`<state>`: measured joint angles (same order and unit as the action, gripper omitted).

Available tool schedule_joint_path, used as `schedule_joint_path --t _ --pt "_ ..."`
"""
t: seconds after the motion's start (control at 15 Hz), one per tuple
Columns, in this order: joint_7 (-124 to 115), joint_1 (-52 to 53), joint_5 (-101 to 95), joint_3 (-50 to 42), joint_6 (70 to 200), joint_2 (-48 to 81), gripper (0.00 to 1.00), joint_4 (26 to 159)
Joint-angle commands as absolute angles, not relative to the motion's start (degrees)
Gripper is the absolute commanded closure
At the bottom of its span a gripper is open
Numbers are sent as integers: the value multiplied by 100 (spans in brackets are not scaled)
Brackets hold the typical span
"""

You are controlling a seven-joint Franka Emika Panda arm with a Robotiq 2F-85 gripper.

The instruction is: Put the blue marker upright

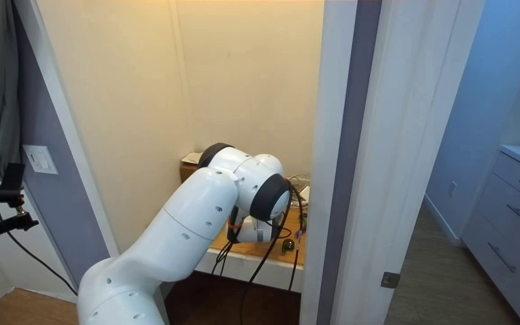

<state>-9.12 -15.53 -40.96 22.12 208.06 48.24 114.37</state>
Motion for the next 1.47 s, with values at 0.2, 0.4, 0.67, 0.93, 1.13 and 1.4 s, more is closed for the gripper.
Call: schedule_joint_path --t 0.2,0.4,0.67,0.93,1.13,1.4 --pt "-1865 -2663 -4505 3477 19701 4012 0 12344" --pt "-2106 -3127 -4349 4044 19268 3899 0 12499" --pt "-2327 -3373 -4158 4374 18718 3650 0 12551" --pt "-2539 -3305 -4107 4370 18340 3305 0 12546" --pt "-2580 -3392 -4121 4574 17896 3145 0 12566" --pt "-2595 -3545 -3918 5025 16920 3042 0 12531"
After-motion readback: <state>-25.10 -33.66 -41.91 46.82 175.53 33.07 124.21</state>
